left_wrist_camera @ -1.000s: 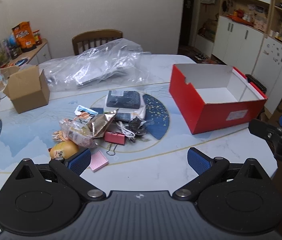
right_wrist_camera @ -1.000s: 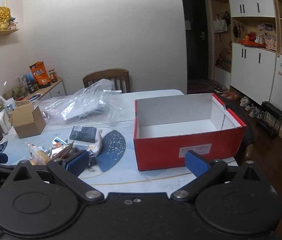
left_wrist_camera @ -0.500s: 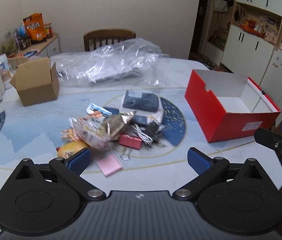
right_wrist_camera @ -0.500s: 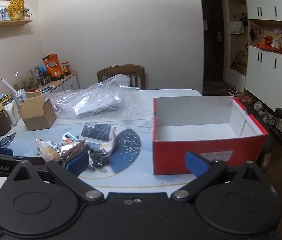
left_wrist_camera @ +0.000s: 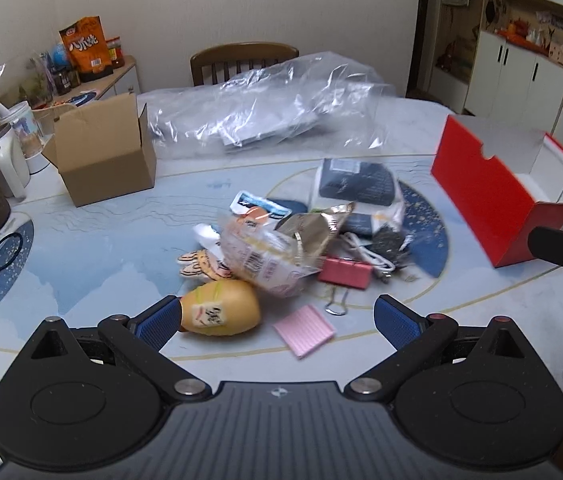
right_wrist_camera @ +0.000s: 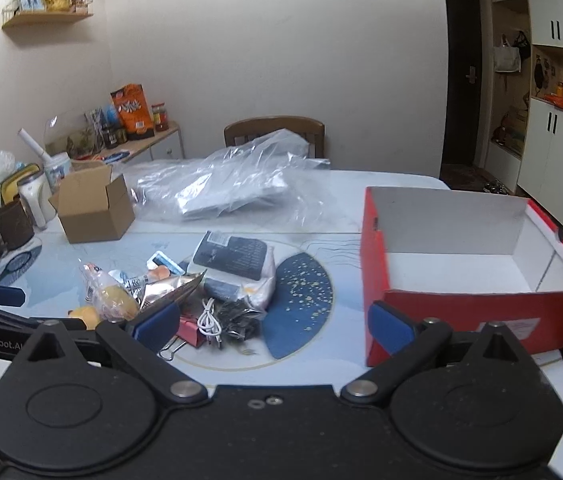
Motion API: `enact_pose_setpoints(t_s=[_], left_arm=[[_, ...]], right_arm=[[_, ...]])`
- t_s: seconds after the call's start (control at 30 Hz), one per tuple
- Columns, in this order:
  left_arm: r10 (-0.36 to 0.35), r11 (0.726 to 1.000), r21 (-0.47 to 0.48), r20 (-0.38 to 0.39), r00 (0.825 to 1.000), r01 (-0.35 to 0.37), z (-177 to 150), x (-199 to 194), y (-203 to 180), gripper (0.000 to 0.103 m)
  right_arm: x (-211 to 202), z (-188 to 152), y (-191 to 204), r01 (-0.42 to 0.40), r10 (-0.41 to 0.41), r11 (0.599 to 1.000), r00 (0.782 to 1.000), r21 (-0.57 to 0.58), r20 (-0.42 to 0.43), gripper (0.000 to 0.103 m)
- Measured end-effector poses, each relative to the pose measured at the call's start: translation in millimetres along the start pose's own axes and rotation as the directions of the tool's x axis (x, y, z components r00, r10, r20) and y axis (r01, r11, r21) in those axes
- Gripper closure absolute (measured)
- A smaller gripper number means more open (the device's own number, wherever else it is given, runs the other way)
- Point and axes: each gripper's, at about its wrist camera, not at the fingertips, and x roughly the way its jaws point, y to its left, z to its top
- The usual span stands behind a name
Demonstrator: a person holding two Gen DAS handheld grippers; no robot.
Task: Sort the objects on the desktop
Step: 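Reach both tools toward the pile of items on the table, then grasp the bagged black cable with the right tool while the left tool grasps the pink-printed snack packet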
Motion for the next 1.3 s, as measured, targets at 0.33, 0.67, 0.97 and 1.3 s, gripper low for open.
enact_pose_setpoints(t_s=[0.33, 0.67, 0.97, 1.3], left_arm=[[-0.046, 0.995, 0.090, 0.027, 0.999, 0.043, 12, 32, 10, 0.000], [-0.095, 0.974, 0.213, 0.047, 0.994, 0.083, 17, 61, 12, 0.000], [-0.157, 0.956, 0.255, 0.034, 0.987, 0.143, 20, 77, 16, 0.001], [-0.192, 0.942, 0.285, 0.017, 0.981, 0.179, 22, 84, 21, 0.015]], right_arm=[[57, 3, 14, 0.009, -0.009, 1.000, 0.996, -0.006, -0.090, 0.008], [122, 3, 8, 0.027, -0.013, 0.998, 0.977, 0.063, -0.212, 0.016], [159, 1, 5, 0.012, 0.035, 0.987, 0.956, 0.160, -0.293, 0.021], [177, 1, 6, 0.011, 0.064, 0.975, 0.941, 0.220, -0.332, 0.038]])
